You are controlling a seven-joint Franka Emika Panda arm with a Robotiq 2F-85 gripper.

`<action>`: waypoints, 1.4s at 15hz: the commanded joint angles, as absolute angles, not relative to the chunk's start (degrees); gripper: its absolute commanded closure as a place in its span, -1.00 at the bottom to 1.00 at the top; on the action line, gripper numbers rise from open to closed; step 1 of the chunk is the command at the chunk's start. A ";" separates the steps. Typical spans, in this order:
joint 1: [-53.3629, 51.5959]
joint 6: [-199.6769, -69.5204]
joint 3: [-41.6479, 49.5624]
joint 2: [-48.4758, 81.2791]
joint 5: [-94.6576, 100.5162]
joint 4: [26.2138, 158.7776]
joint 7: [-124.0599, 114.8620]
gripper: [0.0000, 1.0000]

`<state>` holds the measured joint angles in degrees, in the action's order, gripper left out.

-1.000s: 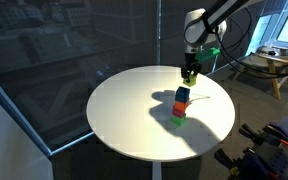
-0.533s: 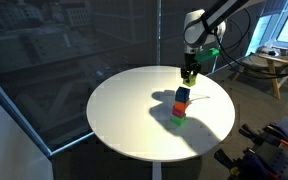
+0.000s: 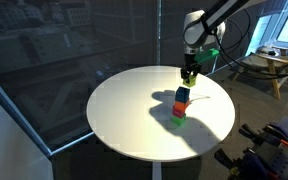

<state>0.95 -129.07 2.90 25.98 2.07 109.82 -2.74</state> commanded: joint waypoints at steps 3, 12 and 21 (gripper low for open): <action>1.19 -130.39 2.79 27.79 2.04 109.14 -2.83 0.51; 1.36 -134.19 3.08 31.42 2.19 108.50 -2.66 0.51; 2.31 -134.65 3.57 34.35 2.01 107.81 -2.12 0.51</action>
<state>1.62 -134.55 3.53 33.13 2.07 109.27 -2.71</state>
